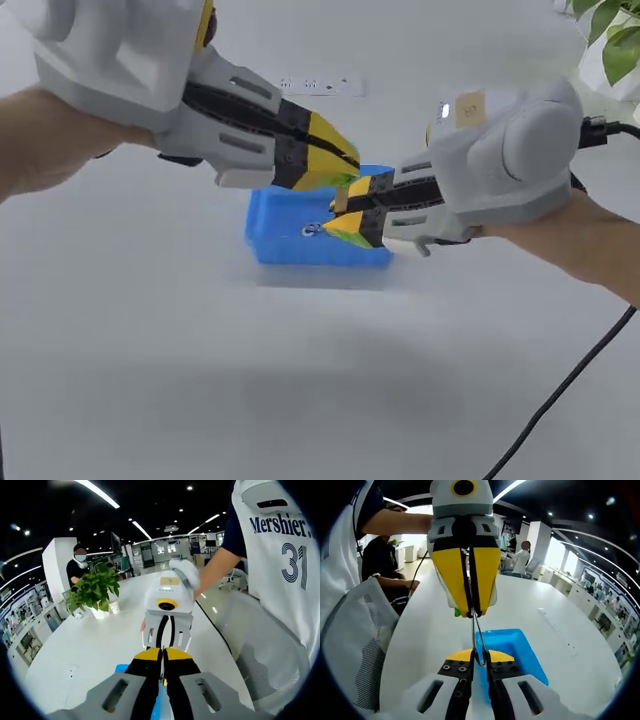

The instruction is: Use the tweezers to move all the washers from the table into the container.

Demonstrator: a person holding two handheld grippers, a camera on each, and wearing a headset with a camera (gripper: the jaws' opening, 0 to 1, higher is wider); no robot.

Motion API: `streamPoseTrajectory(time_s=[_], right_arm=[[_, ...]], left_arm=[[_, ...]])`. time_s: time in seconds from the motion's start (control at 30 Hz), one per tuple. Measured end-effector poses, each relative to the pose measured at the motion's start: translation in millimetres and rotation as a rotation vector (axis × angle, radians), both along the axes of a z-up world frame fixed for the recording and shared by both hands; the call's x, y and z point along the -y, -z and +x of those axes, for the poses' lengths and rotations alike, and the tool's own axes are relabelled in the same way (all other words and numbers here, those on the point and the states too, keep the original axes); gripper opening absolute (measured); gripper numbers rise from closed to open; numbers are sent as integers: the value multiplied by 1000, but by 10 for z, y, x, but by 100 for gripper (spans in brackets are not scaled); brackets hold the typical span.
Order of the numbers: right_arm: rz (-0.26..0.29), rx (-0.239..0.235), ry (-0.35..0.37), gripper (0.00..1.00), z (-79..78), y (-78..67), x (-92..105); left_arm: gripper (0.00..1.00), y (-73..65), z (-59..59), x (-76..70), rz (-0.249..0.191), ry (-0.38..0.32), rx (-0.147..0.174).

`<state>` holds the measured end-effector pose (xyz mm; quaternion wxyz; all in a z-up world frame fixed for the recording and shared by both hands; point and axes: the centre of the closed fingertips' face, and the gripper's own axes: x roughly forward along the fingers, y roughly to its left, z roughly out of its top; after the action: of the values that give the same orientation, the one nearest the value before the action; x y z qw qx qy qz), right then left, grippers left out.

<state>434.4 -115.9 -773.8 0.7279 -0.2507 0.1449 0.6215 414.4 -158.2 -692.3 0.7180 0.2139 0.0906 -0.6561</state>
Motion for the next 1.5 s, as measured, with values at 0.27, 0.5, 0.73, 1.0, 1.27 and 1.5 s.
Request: streamPoseTrajectory(time_s=[0.27,0.5,0.73,1.0,1.27,1.5], right_arm=[[0,-2,43,10,298,105,17],[-38,-42,74,10,476,401,48],[-44,-82,102,10,589,583,42],[-56,-135,105,10,593,729,23],[-65,-169,130,11,630,772,34],[-79,-181,140,11,635,826,58]], left_arm=[[5,125,338,-9,13,-27,12],[5,419,584,7,62,-52,-15],[5,588,713,-12,76,-82,-48],[6,702,690,7,100,-83,-89],[6,753,699,20,107,-82,-95],[5,796,708,29,109,-90,-108]])
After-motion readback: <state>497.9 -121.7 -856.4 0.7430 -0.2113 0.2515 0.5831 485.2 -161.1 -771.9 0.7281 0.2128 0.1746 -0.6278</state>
